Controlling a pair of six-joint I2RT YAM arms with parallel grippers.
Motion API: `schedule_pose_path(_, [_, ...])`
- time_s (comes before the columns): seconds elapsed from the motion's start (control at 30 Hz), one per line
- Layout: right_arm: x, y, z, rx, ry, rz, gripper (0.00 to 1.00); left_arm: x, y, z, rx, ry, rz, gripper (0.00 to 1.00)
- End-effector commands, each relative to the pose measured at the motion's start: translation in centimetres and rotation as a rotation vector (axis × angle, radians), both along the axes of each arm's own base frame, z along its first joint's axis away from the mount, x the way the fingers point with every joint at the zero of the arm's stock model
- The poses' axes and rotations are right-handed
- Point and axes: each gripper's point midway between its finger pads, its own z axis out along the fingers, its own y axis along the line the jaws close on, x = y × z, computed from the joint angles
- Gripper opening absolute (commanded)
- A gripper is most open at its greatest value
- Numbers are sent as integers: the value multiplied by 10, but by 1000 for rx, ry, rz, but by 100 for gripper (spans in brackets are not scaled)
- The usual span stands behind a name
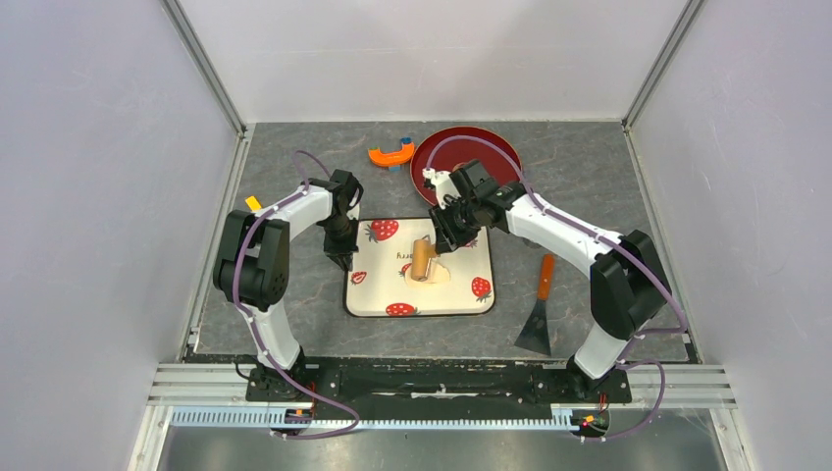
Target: Roll out the dumpling wrappers from the dough
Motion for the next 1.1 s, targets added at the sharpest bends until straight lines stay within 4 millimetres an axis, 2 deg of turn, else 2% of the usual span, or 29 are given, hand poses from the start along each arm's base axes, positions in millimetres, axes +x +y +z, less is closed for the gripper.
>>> schedule_pose_path(0.0, [-23,-69,-84,-450,62,28,0,-7,-14,-26,-5,34,-43,2])
schedule_pose_path(0.1, [-5,-62,-57,-419,-25,8,0,-8,-14,-26,-5,34,-46,2])
schedule_pose_path(0.27, [22,-50,2,-335,-195,-31,0,-7,-14,-26,-5,34,-46,2])
schedule_pose_path(0.37, [30,-44,33,-272,-268,-48,0,-7,-15,-25,-6,32,-46,2])
schedule_pose_path(0.47, [32,-40,52,-218,-296,-63,0,-5,-15,-25,-7,30,-45,2])
schedule_pose_path(0.63, [35,-33,71,-123,-313,-76,0,-6,-15,-25,-8,29,-45,2])
schedule_pose_path(1.07, [30,15,84,58,-247,-4,0,-7,-15,-26,-5,32,-50,2])
